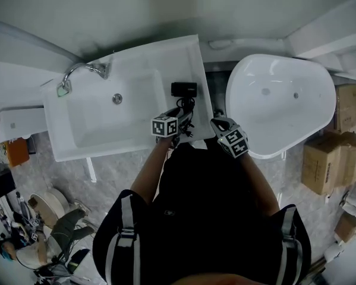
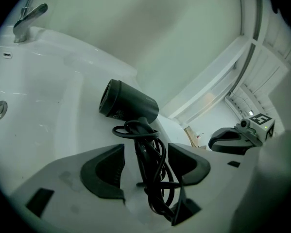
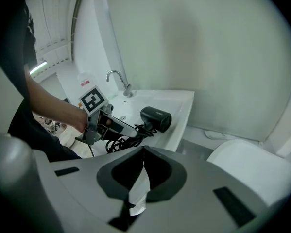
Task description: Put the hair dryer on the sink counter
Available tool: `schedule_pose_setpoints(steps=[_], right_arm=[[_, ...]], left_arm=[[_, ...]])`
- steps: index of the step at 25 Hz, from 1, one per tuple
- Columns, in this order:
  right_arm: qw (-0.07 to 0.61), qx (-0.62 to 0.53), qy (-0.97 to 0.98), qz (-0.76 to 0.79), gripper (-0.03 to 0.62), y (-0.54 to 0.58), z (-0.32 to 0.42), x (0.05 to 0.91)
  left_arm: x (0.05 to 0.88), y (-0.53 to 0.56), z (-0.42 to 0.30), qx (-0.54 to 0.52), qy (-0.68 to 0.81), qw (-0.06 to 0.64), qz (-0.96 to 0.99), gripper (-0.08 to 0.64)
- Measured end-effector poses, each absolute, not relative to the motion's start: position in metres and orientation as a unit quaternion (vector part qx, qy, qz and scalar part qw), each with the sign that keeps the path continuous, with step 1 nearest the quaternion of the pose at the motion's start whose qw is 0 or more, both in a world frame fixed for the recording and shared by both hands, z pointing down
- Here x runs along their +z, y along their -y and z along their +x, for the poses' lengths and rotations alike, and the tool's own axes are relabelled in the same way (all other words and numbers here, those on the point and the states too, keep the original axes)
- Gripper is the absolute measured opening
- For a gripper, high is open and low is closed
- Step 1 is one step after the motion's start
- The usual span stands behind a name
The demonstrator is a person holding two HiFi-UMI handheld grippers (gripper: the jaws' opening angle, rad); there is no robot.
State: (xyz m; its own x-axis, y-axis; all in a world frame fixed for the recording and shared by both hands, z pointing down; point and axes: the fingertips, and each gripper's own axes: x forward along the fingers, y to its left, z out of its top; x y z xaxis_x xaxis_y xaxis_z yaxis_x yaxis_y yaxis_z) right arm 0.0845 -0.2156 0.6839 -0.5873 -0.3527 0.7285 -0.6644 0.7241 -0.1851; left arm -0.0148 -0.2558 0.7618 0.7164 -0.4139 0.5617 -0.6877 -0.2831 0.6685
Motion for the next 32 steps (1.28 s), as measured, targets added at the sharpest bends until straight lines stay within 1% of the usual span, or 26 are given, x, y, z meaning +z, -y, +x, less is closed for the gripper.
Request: schedule_pose_setpoints(steps=[4,8,13,15,25,32], right_arm=[[0.329,0.220,0.868,0.302,0.058,0.215,0.074,0.676],[0.319,0.215,0.869,0.311,0.058,0.210,0.069,0.675],[0.311,0.214,0.869,0.319,0.058,0.202,0.059,0.680],[0.308,0.217,0.868,0.323,0.058,0.198,0.056,0.681],[0.291,0.207,0.871,0.338,0.058,0.185,0.038,0.675],[0.303,0.218,0.861,0.345,0.058,0.177,0.040,0.681]], left_arm=[[0.752,0.248,-0.025,0.128,0.345,0.473,0.800,0.259],[0.729,0.241,-0.029,0.102,0.324,0.439,0.832,0.249],[0.706,0.227,-0.042,0.093,0.307,0.389,0.863,0.043],[0.699,0.222,-0.048,0.090,0.303,0.384,0.867,0.022],[0.693,0.199,-0.073,0.092,0.290,0.382,0.873,0.015],[0.687,0.194,-0.076,0.078,0.286,0.386,0.873,0.015]])
